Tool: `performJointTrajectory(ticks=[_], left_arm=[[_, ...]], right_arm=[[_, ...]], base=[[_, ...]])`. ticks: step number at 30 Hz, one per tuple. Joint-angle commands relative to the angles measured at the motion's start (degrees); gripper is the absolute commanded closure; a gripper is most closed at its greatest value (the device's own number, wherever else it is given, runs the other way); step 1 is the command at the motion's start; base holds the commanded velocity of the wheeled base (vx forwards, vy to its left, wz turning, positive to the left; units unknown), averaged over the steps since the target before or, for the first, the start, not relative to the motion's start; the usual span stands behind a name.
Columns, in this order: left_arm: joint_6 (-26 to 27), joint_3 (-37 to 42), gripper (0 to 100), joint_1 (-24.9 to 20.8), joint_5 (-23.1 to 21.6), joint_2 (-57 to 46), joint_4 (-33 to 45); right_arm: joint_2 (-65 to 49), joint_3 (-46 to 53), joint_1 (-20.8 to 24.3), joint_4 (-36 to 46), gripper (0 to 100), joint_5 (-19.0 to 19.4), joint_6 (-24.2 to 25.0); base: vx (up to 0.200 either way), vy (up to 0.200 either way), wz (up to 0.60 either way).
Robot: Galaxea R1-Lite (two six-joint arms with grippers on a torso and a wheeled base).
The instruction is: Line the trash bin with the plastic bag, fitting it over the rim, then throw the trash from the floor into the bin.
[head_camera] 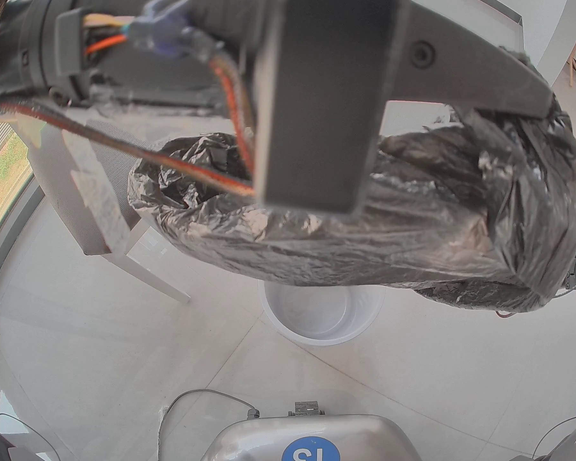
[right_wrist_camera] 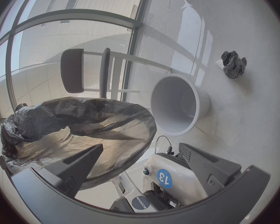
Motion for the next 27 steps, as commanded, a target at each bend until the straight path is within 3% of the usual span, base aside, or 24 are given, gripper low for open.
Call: performJointTrajectory(ticks=[1,15,26,27], left_arm=[[-0.1,-1.4,100,0.2,0.1,1.2,0.0],[-1.1,-2.1,100,0.5,0.1,2.0,-0.1],[-1.1,-2.4,100,0.8,0.1,3.1,-0.1],[-1.2,-2.4,100,0.7,0.1,3.2,-0.2]], right_arm=[[5.0,-1.4,2.2,-2.1,0,0.1,0.2],[11.4,-9.1,4.7,-5.9,0,-0.1,1.4],[10.9,-8.6,5.0,-6.7,0,-0.5,0.9],[10.8,-8.4,5.0,-6.7,100,-0.4,0.8]], base=[[0.0,0.0,0.0],[0.0,0.0,0.0],[0.0,0.0,0.0],[0.0,0.0,0.0]])
